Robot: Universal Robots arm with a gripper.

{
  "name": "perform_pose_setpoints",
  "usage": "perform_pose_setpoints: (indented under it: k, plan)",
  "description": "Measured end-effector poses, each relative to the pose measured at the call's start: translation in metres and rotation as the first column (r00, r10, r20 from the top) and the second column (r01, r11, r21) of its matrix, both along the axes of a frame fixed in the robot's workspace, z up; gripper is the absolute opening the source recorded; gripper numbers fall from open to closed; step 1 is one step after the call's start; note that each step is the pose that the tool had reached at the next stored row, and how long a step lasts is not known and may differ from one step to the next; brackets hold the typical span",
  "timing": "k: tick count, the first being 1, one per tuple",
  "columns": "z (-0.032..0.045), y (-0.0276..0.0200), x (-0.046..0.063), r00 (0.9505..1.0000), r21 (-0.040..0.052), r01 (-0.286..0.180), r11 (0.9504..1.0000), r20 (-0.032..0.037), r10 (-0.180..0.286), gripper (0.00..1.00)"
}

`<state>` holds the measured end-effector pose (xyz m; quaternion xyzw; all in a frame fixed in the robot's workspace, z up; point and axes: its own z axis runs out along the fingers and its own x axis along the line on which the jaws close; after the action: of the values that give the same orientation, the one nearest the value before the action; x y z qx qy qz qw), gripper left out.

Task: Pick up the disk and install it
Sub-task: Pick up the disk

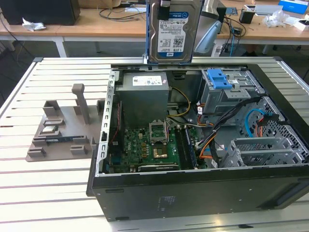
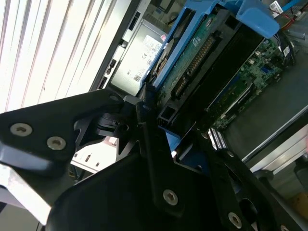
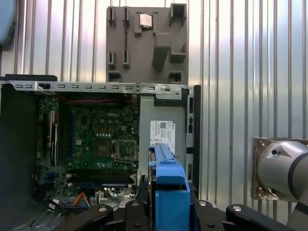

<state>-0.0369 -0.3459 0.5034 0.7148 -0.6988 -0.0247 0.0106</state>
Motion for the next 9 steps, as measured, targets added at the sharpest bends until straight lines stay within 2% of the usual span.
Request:
perform_pose_setpoints:
  k: [9]
  plan:
    - [-0.0002, -0.0012, 0.019, 1.0, 0.0002, 0.0, 1.0, -0.0003, 0.0, 0.37]
